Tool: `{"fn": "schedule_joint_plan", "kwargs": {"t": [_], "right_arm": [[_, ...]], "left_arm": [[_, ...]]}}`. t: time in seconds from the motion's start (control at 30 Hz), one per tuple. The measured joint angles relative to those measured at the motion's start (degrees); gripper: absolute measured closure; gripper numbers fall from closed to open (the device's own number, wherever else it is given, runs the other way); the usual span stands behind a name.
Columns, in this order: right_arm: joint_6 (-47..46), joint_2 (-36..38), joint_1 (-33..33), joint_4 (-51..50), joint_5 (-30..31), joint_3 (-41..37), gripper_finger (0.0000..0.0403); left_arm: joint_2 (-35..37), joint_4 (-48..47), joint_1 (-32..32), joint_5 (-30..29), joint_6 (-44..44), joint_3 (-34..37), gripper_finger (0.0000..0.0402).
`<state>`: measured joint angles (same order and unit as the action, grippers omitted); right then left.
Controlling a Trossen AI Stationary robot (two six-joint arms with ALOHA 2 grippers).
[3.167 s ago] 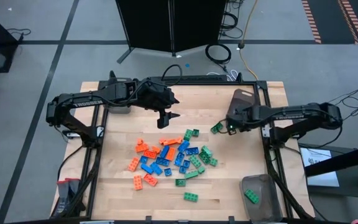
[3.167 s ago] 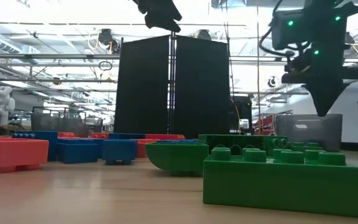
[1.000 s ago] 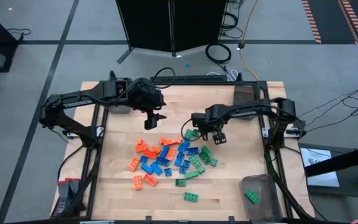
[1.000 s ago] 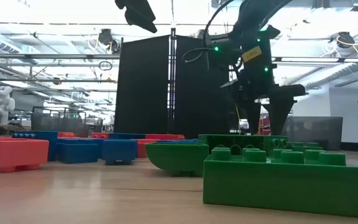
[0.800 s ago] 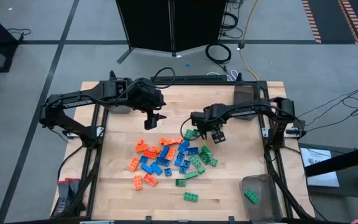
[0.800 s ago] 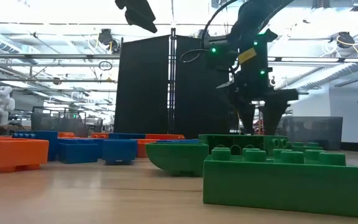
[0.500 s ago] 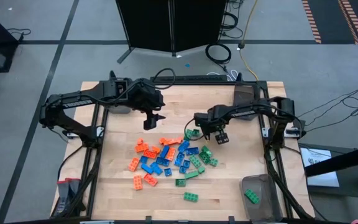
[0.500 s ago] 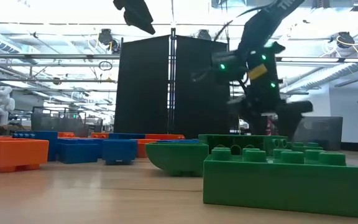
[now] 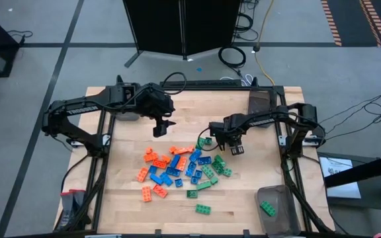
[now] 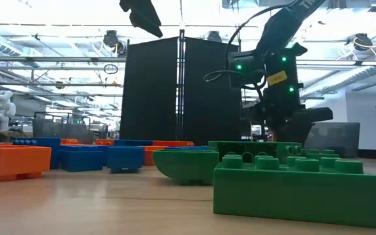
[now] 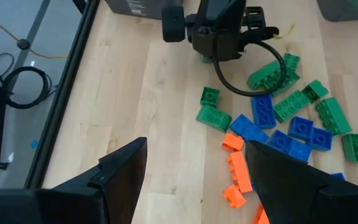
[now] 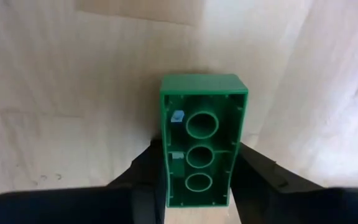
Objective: Sort blocks
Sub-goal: Put the green game piece into the bottom right black bin
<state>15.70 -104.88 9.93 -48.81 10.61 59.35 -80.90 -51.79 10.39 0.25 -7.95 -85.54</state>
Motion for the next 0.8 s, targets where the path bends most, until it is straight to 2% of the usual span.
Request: {"fn": "schedule_joint_plan", "kwargs": {"t": [0.17,0.33,0.47,0.67,0.8], "right_arm": [[-4.7,2.4,-0.6,-1.5,1.2,2.6,0.0288],[-9.6,10.6,-1.0,-1.2,0.9,5.3,0.0288],[-15.2,17.8,-1.0,4.4,0.8,6.7,0.0288],[-21.1,26.7,-1.0,17.6,0.0,6.8,0.0288],[-23.3,31.7,-2.3,18.9,0.0,6.8,0.0288]], "left_arm": [[0.0,-0.1,0.1,-0.1,0.0,0.0,0.0127],[0.0,0.4,0.1,-0.2,-0.1,0.0,0.0127],[-0.3,1.4,0.1,-0.3,-0.4,0.0,0.0127],[-0.3,9.3,0.1,-0.2,-0.1,0.1,0.0127],[-0.3,12.4,0.1,0.5,0.3,0.1,0.0127]]}}
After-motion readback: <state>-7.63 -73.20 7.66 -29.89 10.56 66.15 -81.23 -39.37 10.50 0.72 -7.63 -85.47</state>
